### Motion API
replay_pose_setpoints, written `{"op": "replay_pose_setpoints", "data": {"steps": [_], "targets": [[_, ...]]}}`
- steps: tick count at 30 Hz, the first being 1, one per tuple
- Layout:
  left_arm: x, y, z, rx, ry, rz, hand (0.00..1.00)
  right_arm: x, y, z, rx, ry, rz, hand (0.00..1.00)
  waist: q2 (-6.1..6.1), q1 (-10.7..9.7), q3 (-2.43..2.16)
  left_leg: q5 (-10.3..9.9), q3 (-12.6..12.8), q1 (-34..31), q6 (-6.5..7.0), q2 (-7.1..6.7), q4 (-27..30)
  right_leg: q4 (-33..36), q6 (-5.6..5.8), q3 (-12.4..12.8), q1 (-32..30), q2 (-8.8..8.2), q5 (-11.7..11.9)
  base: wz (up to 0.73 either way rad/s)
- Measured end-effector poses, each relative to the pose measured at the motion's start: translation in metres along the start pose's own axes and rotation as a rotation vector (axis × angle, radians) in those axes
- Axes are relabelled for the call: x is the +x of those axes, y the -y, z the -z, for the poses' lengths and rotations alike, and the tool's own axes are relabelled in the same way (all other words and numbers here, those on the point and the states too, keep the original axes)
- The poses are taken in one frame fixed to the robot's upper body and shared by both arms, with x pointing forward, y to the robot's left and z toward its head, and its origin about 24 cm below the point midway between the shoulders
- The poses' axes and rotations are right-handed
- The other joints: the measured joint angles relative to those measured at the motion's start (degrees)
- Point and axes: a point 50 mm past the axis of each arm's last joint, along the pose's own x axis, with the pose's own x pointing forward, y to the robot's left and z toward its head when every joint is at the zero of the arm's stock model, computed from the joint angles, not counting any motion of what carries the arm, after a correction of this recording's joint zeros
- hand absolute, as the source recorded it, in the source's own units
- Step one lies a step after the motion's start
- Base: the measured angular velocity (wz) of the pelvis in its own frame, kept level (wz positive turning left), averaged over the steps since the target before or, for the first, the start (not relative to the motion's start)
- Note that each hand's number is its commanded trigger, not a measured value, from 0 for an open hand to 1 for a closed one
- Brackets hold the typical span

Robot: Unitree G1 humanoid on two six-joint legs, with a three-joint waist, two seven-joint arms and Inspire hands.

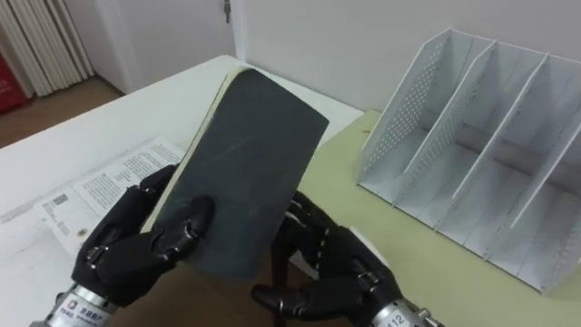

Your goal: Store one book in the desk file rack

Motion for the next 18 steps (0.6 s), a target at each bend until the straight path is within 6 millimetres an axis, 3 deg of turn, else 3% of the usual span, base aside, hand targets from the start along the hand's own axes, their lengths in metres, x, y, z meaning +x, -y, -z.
{"op": "replay_pose_setpoints", "data": {"steps": [13, 18], "targets": [[-0.004, 0.0, 0.01, -0.106, -0.081, 0.11, 1.0, -0.002, -0.002, 0.0, 0.28, 0.088, -0.041, 0.0, -0.68, -2.79, -0.17, -0.23, 0.44, 1.12, -0.02, 0.31, -0.35, -0.12, -0.19, 1.6, -0.18, 0.68, 0.17, -0.07], [-0.007, -0.003, 0.014, -0.138, -0.099, 0.103, 1.0, -0.001, -0.005, -0.003, 0.358, 0.131, -0.074, 0.0, -0.51, -2.68, -0.31, -0.45, 1.51, 0.96, -0.24, 0.78, -0.42, 0.07, -0.49, 3.03, -0.92, 1.45, 0.59, -0.16]]}}
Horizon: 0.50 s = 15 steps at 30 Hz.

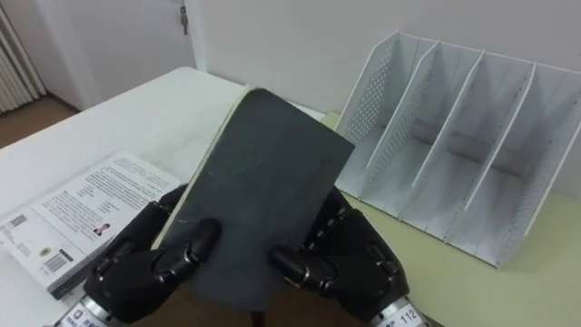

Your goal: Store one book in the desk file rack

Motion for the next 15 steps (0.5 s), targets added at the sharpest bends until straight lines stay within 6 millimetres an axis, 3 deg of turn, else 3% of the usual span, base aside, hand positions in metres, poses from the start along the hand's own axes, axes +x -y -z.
{"op": "replay_pose_setpoints", "data": {"steps": [6, 15], "targets": [[-0.0058, -0.0085, 0.007, -0.013, -0.04, -0.034, 1.0, -0.0025, -0.0018, 0.003, 0.031, -0.012, -0.025, 0.0, 0.85, -0.05, -0.33, -0.13, 0.21, -0.04, -0.14, 0.21, -0.3, 0.06, -0.26, 0.88, -0.62, 0.46, 0.15, -0.1], [-0.0084, -0.0119, 0.0082, -0.013, -0.054, -0.045, 1.0, -0.0033, -0.0021, 0.0036, 0.029, -0.021, -0.035, 0.0, 1.28, 0.71, 0.04, -0.14, 0.41, -0.03, -0.15, 0.22, -0.69, 0.3, -0.29, 1.62, -1.19, 0.71, 0.17, -0.05]]}}
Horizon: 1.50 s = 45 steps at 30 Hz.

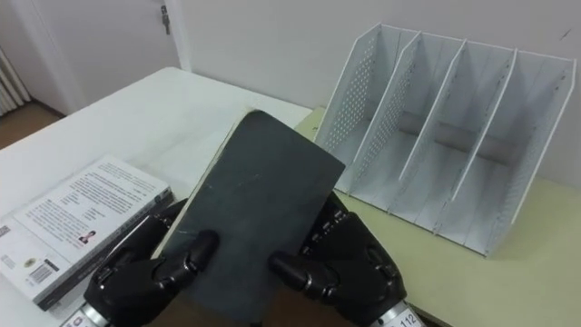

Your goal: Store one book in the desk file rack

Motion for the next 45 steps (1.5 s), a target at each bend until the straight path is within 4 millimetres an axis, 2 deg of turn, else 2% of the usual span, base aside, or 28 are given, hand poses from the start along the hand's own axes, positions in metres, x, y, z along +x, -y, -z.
{"op": "replay_pose_setpoints", "data": {"steps": [12, 15, 19, 22, 23, 24, 25, 26, 36, 41, 45], "targets": [[-0.008, -0.009, 0.004, 0.003, -0.052, 0.001, 1.0, -0.004, 0.003, -0.001, 0.003, -0.051, 0.004, 0.0, -0.37, 0.71, 0.13, -0.01, 1.34, -0.14, -0.03, 0.2, 0.05, 0.36, -0.06, 0.01, -0.37, 0.06, 0.02, -0.02], [-0.011, -0.012, 0.003, 0.014, -0.066, 0.0, 1.0, -0.005, 0.004, -0.003, -0.004, -0.048, 0.007, 0.0, -0.25, 0.72, 0.04, -0.02, 1.33, -0.3, -0.06, 0.22, 0.12, 0.49, -0.07, -0.01, -0.58, 0.06, 0.02, 0.0], [-0.011, -0.012, 0.003, 0.008, -0.077, -0.001, 1.0, -0.005, 0.004, -0.004, -0.005, -0.048, 0.009, 0.0, 0.41, 0.79, -0.38, -0.03, 1.25, -0.24, -0.07, 0.23, 0.25, 0.8, -0.09, 0.07, -0.53, 0.06, 0.02, 0.0], [-0.012, -0.014, 0.002, 0.018, -0.084, -0.002, 1.0, -0.005, 0.004, -0.003, -0.005, -0.05, 0.006, 0.0, 0.56, 0.78, -0.37, -0.03, 1.23, -0.01, -0.08, 0.22, 0.37, 1.35, -0.24, 0.06, -0.52, 0.01, -0.12, 0.0], [-0.013, -0.014, 0.001, 0.022, -0.089, 0.001, 1.0, -0.005, 0.004, -0.003, -0.006, -0.051, 0.003, 0.05, 0.53, 0.76, -0.34, -0.03, 1.22, -0.01, -0.09, 0.22, 0.55, 1.38, -0.27, 0.17, -0.52, 0.01, -0.14, 0.0], [-0.013, -0.014, 0.001, 0.024, -0.094, 0.004, 1.0, -0.005, 0.004, -0.003, -0.006, -0.051, 0.001, 0.56, 0.51, 0.75, -0.3, -0.04, 1.21, -0.01, -0.09, 0.22, 0.65, 1.36, -0.3, 0.18, -0.52, 0.0, -0.17, 0.0], [-0.014, -0.015, 0.0, 0.029, -0.101, 0.006, 1.0, -0.006, 0.004, -0.003, -0.006, -0.053, -0.002, 0.95, 0.53, 0.76, -0.22, -0.08, 1.22, 0.0, -0.17, 0.22, 0.74, 1.4, -0.36, 0.16, -0.54, -0.03, -0.26, 0.0], [-0.014, -0.015, 0.0, 0.031, -0.102, 0.006, 1.0, -0.007, 0.004, -0.004, -0.008, -0.057, 0.0, 1.0, 0.53, 0.78, -0.21, -0.1, 1.24, 0.02, -0.19, 0.22, 0.75, 1.49, -0.36, 0.16, -0.55, -0.03, -0.27, 0.0], [-0.018, -0.017, -0.005, 0.06, -0.131, 0.04, 1.0, -0.01, 0.007, -0.007, -0.04, -0.086, 0.004, 1.0, 0.31, 0.77, -0.06, -0.22, 1.25, -0.31, -0.47, 0.5, 0.82, 1.51, -0.65, 0.0, -0.86, 0.21, -0.33, 0.0], [-0.02, -0.018, -0.006, 0.083, -0.157, 0.053, 1.0, -0.009, 0.006, -0.005, -0.059, -0.105, -0.003, 1.0, -0.67, 0.92, 0.45, -0.23, 1.3, -0.64, -0.49, 0.51, 0.86, 1.35, -0.66, -0.01, -1.16, 0.25, -0.36, 0.0], [-0.02, -0.018, -0.006, 0.079, -0.162, 0.06, 1.0, -0.008, 0.006, -0.006, -0.06, -0.103, -0.006, 1.0, -0.82, 0.94, 0.33, -0.25, 1.28, -1.1, -0.49, 0.51, 0.83, 1.34, -0.64, -0.11, -1.54, 0.25, -0.34, 0.0]]}}
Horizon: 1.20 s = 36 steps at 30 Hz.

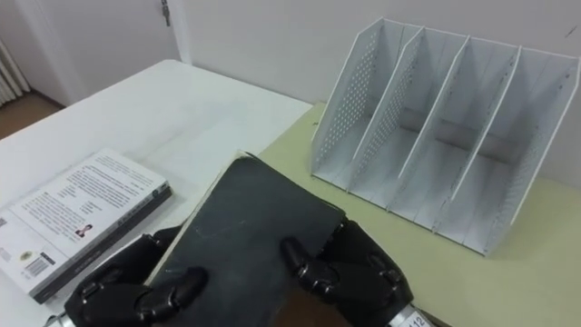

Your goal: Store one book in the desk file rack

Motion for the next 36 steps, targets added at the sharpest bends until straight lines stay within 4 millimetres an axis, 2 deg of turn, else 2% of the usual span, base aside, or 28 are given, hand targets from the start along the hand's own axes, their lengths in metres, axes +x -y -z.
{"op": "replay_pose_setpoints", "data": {"steps": [7, 9, 10, 18, 23, 27, 30, 36], "targets": [[0.0, 0.0, 0.001, -0.007, -0.007, 0.004, 1.0, -0.001, 0.001, -0.001, -0.009, -0.007, -0.004, 1.0, 0.61, -0.1, -0.21, 0.0, 0.04, -0.34, -0.01, 0.03, 0.17, 0.04, -0.01, 0.09, 0.13, -0.01, 0.01, 0.0], [0.0, 0.0, 0.001, -0.009, -0.009, 0.005, 0.38, -0.001, 0.001, -0.001, -0.011, -0.008, -0.007, 1.0, 0.74, -0.1, -0.3, 0.0, 0.06, -0.29, -0.01, 0.03, 0.15, 0.06, -0.01, 0.12, 0.16, -0.01, 0.0, 0.0], [-0.001, -0.001, 0.002, -0.012, -0.013, 0.003, 0.0, -0.002, 0.001, -0.001, -0.012, -0.013, -0.008, 1.0, 0.79, -0.11, -0.33, 0.0, 0.08, -0.19, -0.02, 0.03, 0.16, 0.06, -0.02, 0.13, 0.19, -0.01, 0.0, 0.0], [-0.006, -0.008, 0.01, -0.011, -0.055, -0.059, 0.0, -0.006, 0.004, -0.003, -0.076, -0.07, 0.003, 1.0, 0.85, 0.96, -0.41, -0.01, 0.38, 0.17, -0.03, 0.05, 0.13, 0.13, -0.04, 0.06, 0.1, -0.02, -0.07, 0.0], [-0.011, -0.015, 0.025, -0.009, -0.118, -0.148, 0.0, -0.007, 0.006, -0.003, -0.175, -0.133, 0.037, 1.0, 0.93, 1.12, -0.48, 0.0, 0.37, 0.22, -0.03, 0.05, 0.16, 0.12, -0.07, 0.06, 0.15, -0.03, -0.04, 0.0], [-0.013, -0.015, 0.033, -0.031, -0.13, -0.193, 0.0, -0.005, 0.007, -0.009, -0.2, -0.109, 0.101, 1.0, 0.86, 0.72, -0.46, 0.0, 0.4, 0.2, -0.02, -0.02, 0.18, 0.11, -0.04, 0.15, 0.1, -0.08, -0.05, 0.0], [-0.015, -0.013, 0.047, -0.06, -0.152, -0.219, 0.0, -0.002, 0.009, -0.015, -0.267, -0.092, 0.16, 1.0, 0.76, -0.14, -0.36, 0.01, 0.25, 0.75, -0.02, -0.03, 0.22, -0.01, -0.03, 0.16, 0.69, -0.08, -0.06, 0.0], [-0.03, -0.01, 0.09, -0.148, -0.26, -0.307, 0.0, 0.006, 0.006, -0.024, -0.41, -0.07, 0.256, 1.0, -0.13, -1.7, 0.2, 0.02, 0.84, 0.92, -0.04, 0.01, 0.11, 0.33, -0.03, 0.52, 0.5, 0.07, -0.14, -0.03]]}}
